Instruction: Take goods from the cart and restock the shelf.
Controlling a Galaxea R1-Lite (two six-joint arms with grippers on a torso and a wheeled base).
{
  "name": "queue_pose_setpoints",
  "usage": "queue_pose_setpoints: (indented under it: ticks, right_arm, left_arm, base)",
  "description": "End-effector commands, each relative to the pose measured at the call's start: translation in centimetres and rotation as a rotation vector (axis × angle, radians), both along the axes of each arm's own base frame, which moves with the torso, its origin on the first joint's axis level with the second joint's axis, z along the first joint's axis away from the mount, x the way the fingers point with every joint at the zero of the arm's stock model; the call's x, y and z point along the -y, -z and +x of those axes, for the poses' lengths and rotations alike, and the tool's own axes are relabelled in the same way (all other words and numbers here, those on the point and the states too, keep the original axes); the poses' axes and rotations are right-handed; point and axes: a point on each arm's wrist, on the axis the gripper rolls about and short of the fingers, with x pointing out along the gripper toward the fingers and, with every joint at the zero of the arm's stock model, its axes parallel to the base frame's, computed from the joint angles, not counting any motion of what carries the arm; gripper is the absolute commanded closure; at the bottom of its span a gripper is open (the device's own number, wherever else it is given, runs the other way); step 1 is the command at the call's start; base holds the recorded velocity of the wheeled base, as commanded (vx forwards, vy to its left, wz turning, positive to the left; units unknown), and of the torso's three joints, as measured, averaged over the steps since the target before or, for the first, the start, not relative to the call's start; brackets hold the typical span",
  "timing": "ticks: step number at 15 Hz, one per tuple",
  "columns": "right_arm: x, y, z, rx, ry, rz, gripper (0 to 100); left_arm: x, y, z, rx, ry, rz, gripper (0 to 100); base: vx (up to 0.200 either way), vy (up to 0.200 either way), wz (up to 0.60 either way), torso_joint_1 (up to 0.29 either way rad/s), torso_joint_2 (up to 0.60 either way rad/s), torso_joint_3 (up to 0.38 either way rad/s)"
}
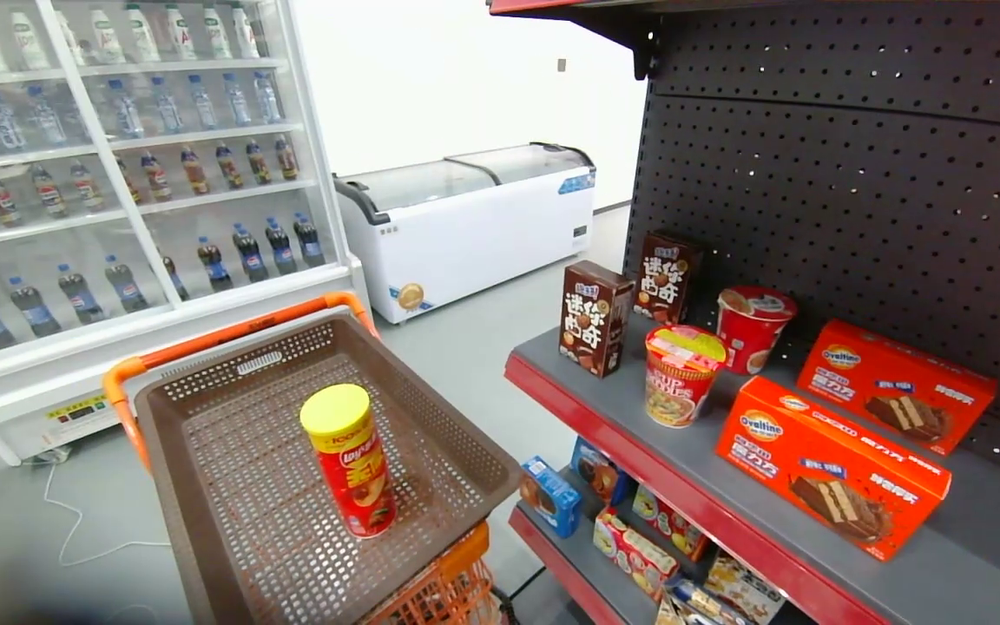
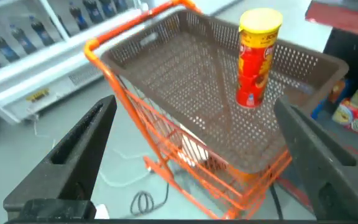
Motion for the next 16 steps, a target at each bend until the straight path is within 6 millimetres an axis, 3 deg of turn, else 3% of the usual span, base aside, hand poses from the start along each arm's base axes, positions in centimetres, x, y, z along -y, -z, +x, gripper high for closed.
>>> queue_pose_setpoints:
  ticks: [1,4,9,12,16]
  right_arm:
    - [0.0,0.0,0.0,-0.002,-0.001,-0.002,0]
    - [0.0,0.0,0.0,-0.001,-0.001,0.0,0]
    - [0.0,0.0,0.0,-0.002,-0.001,0.0,0]
    - [0.0,0.0,0.0,-0.001,-0.001,0.0,0]
    - [0.0,0.0,0.0,-0.001,-0.001,-0.002,0]
  left_arm:
    - [0.3,-2.8,4.9,-0.21,0.045,-0.013,0]
    - [0.8,-1.4,10.5,-0.429,0.108,-0.049,0]
    - [1.5,2.1,18.1,-0.485,0.209,-0.089,0]
    - [2.1,4.4,20.9,-0.491,0.238,-0.09,0]
    - [2.5,5.8,23.2,-0.499,0.283,-0.107,0]
  base:
    - [0.0,0.0,0.0,0.0,0.0,0.0]
    - [0.0,0.0,0.0,0.0,0.0,0.0]
    - [0.0,0.0,0.0,0.0,0.0,0.0]
    - [0.0,0.0,0.0,0.0,0.0,0.0]
    - [0.0,0.0,0.0,0.0,0.0,0.0]
